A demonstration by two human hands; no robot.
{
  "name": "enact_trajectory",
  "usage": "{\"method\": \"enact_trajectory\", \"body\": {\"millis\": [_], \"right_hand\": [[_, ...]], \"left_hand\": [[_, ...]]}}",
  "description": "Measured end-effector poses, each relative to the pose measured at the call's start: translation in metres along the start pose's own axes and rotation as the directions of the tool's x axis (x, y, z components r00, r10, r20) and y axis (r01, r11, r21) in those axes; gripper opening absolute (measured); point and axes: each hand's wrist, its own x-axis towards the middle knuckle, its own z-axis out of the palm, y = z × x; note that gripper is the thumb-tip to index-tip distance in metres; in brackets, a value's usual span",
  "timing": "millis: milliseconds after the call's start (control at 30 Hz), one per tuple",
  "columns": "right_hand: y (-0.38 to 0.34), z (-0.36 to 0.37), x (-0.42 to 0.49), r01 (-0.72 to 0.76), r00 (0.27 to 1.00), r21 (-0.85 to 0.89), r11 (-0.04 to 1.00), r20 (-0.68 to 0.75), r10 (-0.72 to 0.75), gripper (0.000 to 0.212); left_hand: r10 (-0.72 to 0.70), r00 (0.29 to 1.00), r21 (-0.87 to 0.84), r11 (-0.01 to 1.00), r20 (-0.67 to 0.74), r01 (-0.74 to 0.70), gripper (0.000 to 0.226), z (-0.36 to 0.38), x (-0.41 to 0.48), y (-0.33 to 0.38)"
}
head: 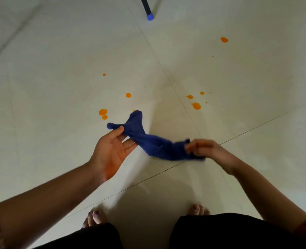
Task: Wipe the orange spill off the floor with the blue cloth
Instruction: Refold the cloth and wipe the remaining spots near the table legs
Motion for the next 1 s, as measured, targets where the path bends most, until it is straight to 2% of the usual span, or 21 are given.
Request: {"method": "enact_trajectory", "body": {"millis": [33,67,100,167,200,300,433,533,633,733,800,900,1000], "right_hand": [[0.001,0.0,0.0,-0.025,0.998,-0.243,0.97,0.057,0.04,0.021],[0.0,0.004,0.002,-0.021,0.997,-0.408,0.913,0.057,0.048,0.02],[-0.006,0.011,0.004,0.014,1.0,-0.494,0.869,0.013,-0.009,0.024],[-0.025,0.034,0.008,0.162,0.973,-0.478,0.863,-0.067,-0.22,0.036],[-0.035,0.047,0.009,0.238,0.954,-0.449,0.862,-0.061,-0.295,0.038],[-0.053,0.082,0.014,0.308,0.93,-0.489,0.816,-0.023,-0.366,0.032],[-0.048,0.101,0.016,0.303,0.898,-0.405,0.863,-0.182,-0.401,0.02],[-0.042,0.103,0.016,0.309,0.907,-0.36,0.88,-0.166,-0.387,0.014],[-0.039,0.099,0.009,0.338,0.927,-0.273,0.901,-0.069,-0.369,0.022],[-0.038,0.1,0.001,0.328,0.937,-0.152,0.932,-0.068,-0.341,0.026],[-0.037,0.104,-0.001,0.311,0.943,-0.082,0.947,-0.1,-0.318,0.028],[-0.042,0.102,-0.002,0.315,0.932,0.084,0.945,-0.215,-0.292,0.026],[-0.047,0.089,-0.003,0.278,0.926,0.3,0.913,-0.337,-0.171,0.021]], "left_hand": [[-0.004,1.0,0.006,1.0,0.001,0.004,0.038,0.001,0.0,-0.001],[-0.004,1.0,0.016,1.0,0.008,0.004,0.036,0.002,-0.002,-0.002],[-0.004,1.0,0.029,1.0,0.023,0.004,0.034,0.003,-0.002,-0.002],[-0.013,0.998,0.032,0.999,0.069,0.011,0.034,0.007,-0.003,-0.002],[-0.012,0.996,0.029,1.0,0.091,0.009,0.034,0.011,-0.004,0.0],[0.039,0.986,0.033,0.998,0.16,-0.045,0.028,0.019,-0.004,0.004],[0.048,0.982,0.03,0.998,0.181,-0.055,0.051,0.022,-0.002,0.003],[0.029,0.982,0.069,0.997,0.185,-0.042,0.059,0.023,-0.004,-0.003],[0.041,0.99,0.233,0.97,0.132,-0.072,0.053,0.022,-0.007,-0.008],[0.069,0.995,0.498,0.862,0.07,-0.095,0.056,0.017,-0.006,-0.008],[0.093,0.994,0.565,0.817,0.064,-0.113,0.051,0.016,-0.005,-0.007],[0.12,0.991,0.518,0.845,0.061,-0.134,0.04,0.016,-0.006,-0.005],[0.109,0.989,0.424,0.894,0.104,-0.143,0.031,0.015,-0.008,-0.006]]}}
